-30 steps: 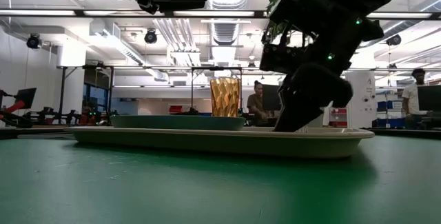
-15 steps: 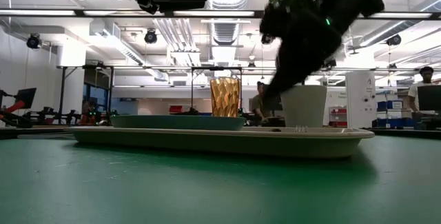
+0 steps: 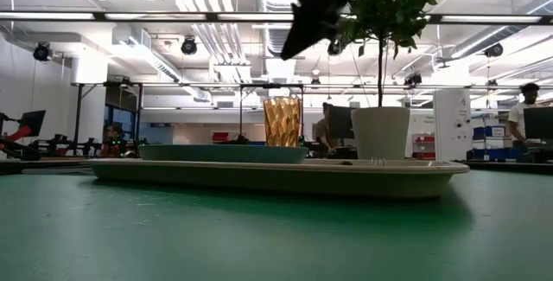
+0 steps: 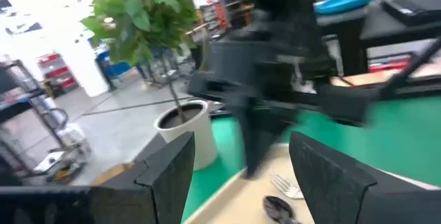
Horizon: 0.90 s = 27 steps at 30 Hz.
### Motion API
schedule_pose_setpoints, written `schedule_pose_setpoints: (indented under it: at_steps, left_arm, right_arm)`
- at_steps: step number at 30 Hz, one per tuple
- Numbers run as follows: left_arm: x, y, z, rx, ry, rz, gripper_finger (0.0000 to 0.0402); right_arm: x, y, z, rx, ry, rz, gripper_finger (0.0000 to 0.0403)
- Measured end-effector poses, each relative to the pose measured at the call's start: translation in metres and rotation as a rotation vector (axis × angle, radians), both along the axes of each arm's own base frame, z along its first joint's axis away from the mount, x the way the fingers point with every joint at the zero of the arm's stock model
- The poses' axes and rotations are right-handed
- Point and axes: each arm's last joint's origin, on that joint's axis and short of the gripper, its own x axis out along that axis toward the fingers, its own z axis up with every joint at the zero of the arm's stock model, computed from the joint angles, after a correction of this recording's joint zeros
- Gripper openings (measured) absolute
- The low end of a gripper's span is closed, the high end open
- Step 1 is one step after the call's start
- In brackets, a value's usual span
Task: Pick and place plate/cup/fork/spoon on tray
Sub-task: Put the brown cup on the top right of the green plate
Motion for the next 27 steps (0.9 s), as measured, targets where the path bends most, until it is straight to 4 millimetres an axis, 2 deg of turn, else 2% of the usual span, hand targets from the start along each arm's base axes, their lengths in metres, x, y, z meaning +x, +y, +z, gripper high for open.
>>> schedule_pose_setpoints:
  at_steps: [6,14,20,27]
  left_arm:
    - [-0.018,0.004,-0.009,-0.025,-0.014,-0.014,0.0219]
    - [-0.027,0.007,-0.01,-0.031,-0.027,-0.016,0.0219]
    - [-0.027,0.007,-0.011,-0.03,-0.025,-0.017,0.0219]
    - [-0.027,0.007,-0.012,-0.028,-0.02,-0.017,0.0219]
  right_arm:
    - [0.029,-0.05,0.019,-0.05,0.076,-0.06,0.0009]
    - [0.055,-0.116,0.026,-0.128,0.151,-0.113,0.0009]
    - [0.063,-0.146,0.024,-0.211,0.284,-0.007,0.0016]
    - [0.061,-0.167,0.02,-0.24,0.41,0.083,0.0089]
